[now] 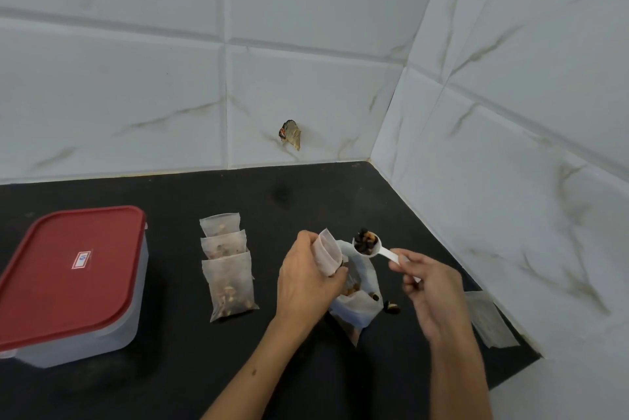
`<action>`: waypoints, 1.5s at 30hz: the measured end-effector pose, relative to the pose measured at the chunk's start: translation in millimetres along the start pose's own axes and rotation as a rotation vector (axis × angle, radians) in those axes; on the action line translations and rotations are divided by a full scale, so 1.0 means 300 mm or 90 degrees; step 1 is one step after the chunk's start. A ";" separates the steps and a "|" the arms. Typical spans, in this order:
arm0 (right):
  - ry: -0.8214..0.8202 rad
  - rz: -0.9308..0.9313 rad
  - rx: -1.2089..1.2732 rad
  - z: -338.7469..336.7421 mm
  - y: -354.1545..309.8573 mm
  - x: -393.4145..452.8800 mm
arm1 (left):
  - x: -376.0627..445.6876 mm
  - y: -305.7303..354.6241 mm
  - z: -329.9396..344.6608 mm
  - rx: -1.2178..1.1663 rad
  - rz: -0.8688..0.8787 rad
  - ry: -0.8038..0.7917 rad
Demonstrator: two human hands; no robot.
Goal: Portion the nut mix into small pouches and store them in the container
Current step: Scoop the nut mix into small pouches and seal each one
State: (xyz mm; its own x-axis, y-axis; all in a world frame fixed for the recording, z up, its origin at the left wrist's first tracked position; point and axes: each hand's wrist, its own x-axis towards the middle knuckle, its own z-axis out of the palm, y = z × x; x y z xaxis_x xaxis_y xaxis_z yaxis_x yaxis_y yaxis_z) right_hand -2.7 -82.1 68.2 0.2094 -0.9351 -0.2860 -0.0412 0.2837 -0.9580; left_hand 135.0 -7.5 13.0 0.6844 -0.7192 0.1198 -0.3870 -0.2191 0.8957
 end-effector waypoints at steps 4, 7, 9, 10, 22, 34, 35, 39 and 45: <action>-0.023 -0.066 -0.061 0.040 -0.051 -0.086 | -0.018 0.021 -0.004 0.003 0.019 -0.013; -0.003 -0.143 -0.166 0.067 -0.054 -0.138 | -0.028 0.030 -0.012 -0.019 0.018 -0.004; 0.006 -0.222 -0.272 0.084 -0.046 -0.164 | -0.034 0.031 -0.019 -0.029 0.011 0.006; 0.008 -0.273 -0.338 0.092 -0.039 -0.174 | -0.036 0.029 -0.019 -0.033 0.007 0.007; 0.083 -0.595 -0.556 0.144 0.014 -0.202 | -0.049 0.014 -0.022 -0.128 -0.013 0.028; -0.054 -0.510 -0.543 0.124 -0.010 -0.226 | -0.058 0.016 -0.024 -0.178 0.036 0.042; -0.040 -0.511 -0.515 0.120 -0.014 -0.233 | -0.058 0.015 -0.024 -0.171 0.038 0.044; 0.060 -0.465 -0.333 0.097 -0.046 -0.233 | -0.048 0.006 -0.037 -0.132 0.053 0.065; 0.135 -0.316 -0.329 0.006 -0.017 -0.127 | -0.048 -0.007 -0.039 -0.108 -0.036 0.025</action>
State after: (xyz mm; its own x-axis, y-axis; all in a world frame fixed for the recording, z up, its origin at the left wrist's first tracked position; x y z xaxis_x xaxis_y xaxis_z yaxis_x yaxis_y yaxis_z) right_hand -8.9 -47.5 84.2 0.1324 -0.9629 0.2352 -0.4555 -0.2699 -0.8484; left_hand 133.2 11.1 14.4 0.7269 -0.6821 0.0800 -0.2388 -0.1418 0.9607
